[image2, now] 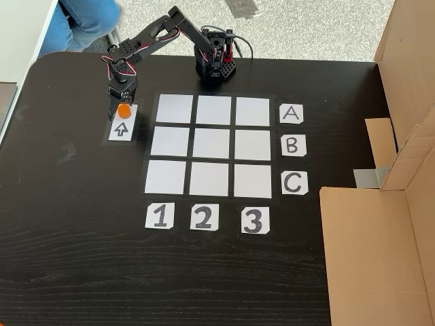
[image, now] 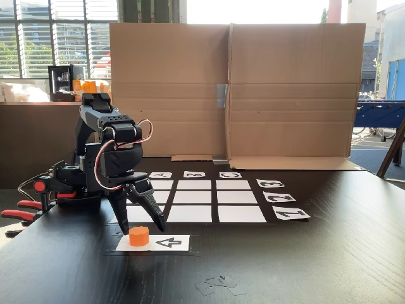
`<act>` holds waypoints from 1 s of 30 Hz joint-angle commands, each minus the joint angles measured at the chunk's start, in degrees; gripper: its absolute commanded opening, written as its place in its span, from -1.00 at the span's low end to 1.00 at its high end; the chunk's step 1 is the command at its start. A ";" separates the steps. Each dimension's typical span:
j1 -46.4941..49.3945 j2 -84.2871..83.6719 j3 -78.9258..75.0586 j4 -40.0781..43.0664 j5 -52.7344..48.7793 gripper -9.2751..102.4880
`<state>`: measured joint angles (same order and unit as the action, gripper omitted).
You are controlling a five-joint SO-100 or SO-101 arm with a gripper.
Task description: Pick up the round, orange token and place it in the grid on square A3.
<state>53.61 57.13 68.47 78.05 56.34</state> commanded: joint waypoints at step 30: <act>-5.36 37.35 26.46 -7.82 -16.79 -0.84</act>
<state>49.92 86.04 91.67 70.84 41.40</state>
